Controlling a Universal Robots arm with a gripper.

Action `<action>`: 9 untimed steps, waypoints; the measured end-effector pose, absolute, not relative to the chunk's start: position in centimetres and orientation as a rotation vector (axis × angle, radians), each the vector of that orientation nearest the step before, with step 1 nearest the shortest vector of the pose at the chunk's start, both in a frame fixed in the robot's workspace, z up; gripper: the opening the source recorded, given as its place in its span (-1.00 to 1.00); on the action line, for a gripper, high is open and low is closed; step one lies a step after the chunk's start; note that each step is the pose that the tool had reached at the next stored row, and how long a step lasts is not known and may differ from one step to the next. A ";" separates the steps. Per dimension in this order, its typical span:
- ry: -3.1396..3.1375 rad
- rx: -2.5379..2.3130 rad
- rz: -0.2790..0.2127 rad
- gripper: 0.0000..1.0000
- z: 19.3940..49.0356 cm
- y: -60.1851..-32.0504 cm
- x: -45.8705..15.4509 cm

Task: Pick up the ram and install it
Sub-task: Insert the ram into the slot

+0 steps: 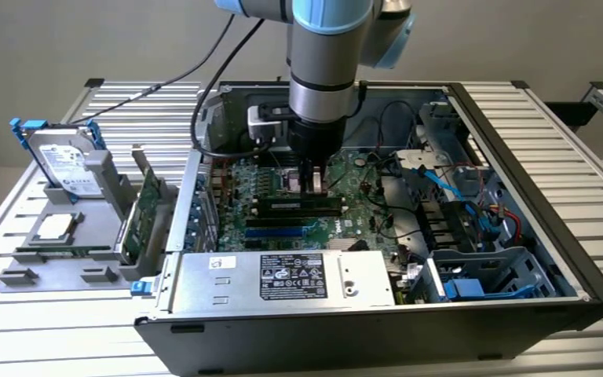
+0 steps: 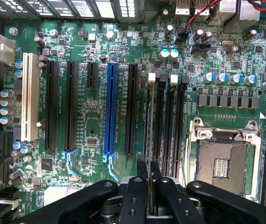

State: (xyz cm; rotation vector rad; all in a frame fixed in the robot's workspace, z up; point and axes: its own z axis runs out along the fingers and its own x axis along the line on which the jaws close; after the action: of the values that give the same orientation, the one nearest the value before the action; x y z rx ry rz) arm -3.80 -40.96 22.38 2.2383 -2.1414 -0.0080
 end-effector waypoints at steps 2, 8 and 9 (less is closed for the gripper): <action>-2.141 2.238 -0.008 -0.73 22.3 -41.0 -3.8; -2.141 2.238 -0.008 -0.73 22.2 -41.0 -3.8; -2.141 2.238 -0.008 -0.73 22.2 -41.0 -3.8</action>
State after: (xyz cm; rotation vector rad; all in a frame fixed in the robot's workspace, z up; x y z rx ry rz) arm -3.76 -40.96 22.20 2.2380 -2.1411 -0.0079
